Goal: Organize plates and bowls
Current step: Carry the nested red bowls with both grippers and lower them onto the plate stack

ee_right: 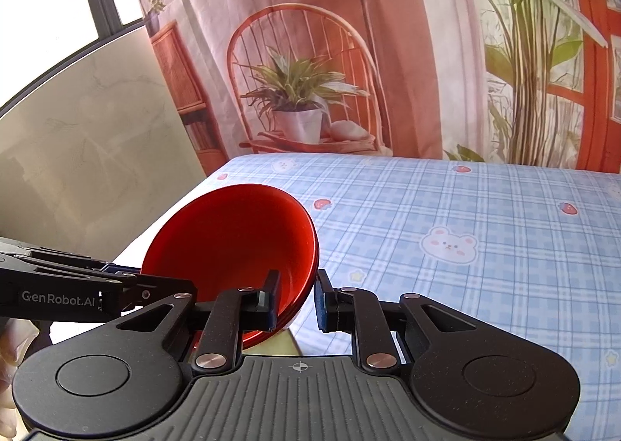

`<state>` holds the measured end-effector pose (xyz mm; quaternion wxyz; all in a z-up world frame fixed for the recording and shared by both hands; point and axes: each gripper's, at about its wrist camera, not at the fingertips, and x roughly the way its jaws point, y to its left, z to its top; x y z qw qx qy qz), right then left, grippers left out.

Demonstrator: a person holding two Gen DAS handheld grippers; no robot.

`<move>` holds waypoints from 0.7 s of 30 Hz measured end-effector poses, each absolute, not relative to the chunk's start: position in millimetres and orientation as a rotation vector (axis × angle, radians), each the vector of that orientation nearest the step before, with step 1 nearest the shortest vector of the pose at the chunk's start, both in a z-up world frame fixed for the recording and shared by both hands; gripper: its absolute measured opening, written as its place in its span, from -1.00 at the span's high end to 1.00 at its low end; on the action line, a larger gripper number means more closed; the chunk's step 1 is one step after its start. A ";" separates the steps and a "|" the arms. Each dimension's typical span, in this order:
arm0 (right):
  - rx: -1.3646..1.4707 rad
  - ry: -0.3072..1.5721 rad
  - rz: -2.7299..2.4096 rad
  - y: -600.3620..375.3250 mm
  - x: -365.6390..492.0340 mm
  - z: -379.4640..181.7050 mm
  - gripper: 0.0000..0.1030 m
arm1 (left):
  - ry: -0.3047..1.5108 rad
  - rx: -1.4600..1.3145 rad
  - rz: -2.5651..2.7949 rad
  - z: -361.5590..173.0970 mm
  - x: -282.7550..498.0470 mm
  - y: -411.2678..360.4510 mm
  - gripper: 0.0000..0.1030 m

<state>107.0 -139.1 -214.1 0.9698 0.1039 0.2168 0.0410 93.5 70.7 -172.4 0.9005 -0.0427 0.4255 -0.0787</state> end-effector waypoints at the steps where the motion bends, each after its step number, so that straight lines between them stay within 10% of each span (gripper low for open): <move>1: 0.208 0.443 0.086 -135.9 103.4 -215.6 0.68 | 0.880 -0.093 -0.163 -172.7 88.9 72.8 0.51; 21: 0.166 0.567 0.114 -95.6 78.0 -249.5 0.69 | 0.955 -0.149 -0.139 -208.7 39.9 88.8 0.50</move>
